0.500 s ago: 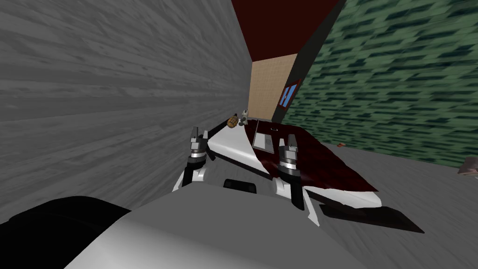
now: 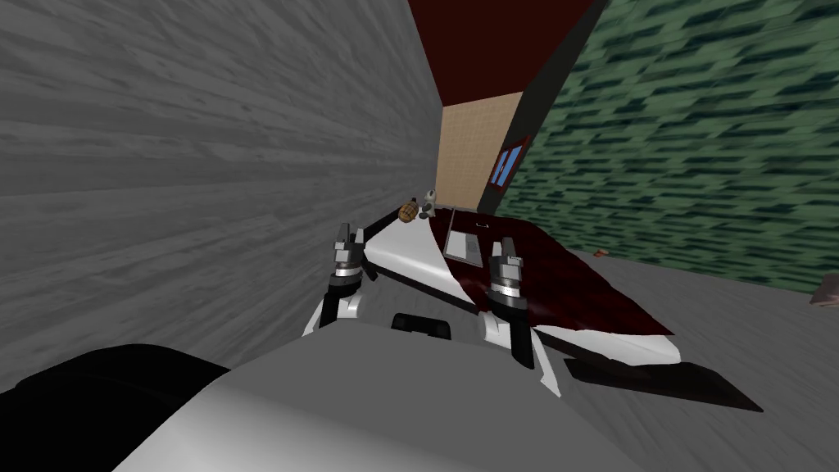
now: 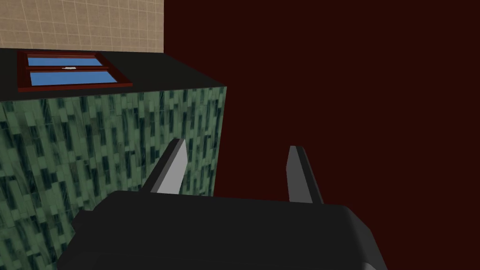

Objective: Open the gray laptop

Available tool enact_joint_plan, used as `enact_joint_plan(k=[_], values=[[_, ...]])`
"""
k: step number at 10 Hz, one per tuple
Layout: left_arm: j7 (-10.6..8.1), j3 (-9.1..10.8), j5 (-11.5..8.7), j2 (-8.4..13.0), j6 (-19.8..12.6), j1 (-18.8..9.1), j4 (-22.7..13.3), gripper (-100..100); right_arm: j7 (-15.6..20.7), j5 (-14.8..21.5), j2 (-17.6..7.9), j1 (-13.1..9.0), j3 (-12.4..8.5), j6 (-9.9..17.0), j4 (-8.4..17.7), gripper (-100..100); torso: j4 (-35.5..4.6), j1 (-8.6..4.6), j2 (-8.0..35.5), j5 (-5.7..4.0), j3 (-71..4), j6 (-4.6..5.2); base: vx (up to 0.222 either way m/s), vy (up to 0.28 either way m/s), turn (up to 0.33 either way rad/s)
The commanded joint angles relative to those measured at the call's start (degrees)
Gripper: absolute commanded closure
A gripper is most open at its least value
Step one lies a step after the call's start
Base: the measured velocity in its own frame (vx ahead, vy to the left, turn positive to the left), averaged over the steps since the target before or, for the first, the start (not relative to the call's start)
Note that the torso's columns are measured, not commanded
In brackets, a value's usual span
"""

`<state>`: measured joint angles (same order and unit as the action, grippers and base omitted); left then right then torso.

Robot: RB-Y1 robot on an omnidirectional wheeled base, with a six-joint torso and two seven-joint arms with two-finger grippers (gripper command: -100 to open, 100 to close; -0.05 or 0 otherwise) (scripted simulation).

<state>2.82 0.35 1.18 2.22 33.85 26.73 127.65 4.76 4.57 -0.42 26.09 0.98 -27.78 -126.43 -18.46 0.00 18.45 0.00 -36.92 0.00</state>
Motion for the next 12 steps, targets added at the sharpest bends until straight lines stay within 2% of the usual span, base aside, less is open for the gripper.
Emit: enact_joint_plan(k=[1,4,5,7,12], values=[[0.0,0.0,0.0,0.0,0.0,0.0,0.0,0,0.0,0.0,0.0,0.0,0.0,0.0,0.0,0,-4.23,0.0,4.24,0.0,-8.44,0.0,0.0,0.0,0.0],[0.0,0.0,0.0,0.0,0.0,0.0,0.0,0,0.0,0.0,0.0,0.0,0.0,0.0,0.0,0,-16.92,0.0,16.93,0.0,-33.81,0.0,0.0,0.0,0.0],[0.0,0.0,0.0,0.0,0.0,0.0,0.0,0,0.56,0.71,-2.7,0.05,-0.38,0.55,0.63,-100,-21.15,0.0,21.16,0.0,-42.27,0.0,0.014,0.021,0.029],[0.0,-0.01,0.0,-0.01,0.0,0.01,-0.02,0,1.38,1.73,-5.23,0.13,-0.92,1.35,1.51,-100,-23.59,0.11,23.6,0.03,-47.35,0.0,0.017,0.051,0.036],[0.0,-0.01,0.0,-0.01,0.0,0.01,-0.02,0,4.59,5.73,-11.52,0.52,-3.03,4.39,4.68,-100,-23.84,0.02,23.87,0.01,-47.62,0.0,0.032,0.071,0.046]])
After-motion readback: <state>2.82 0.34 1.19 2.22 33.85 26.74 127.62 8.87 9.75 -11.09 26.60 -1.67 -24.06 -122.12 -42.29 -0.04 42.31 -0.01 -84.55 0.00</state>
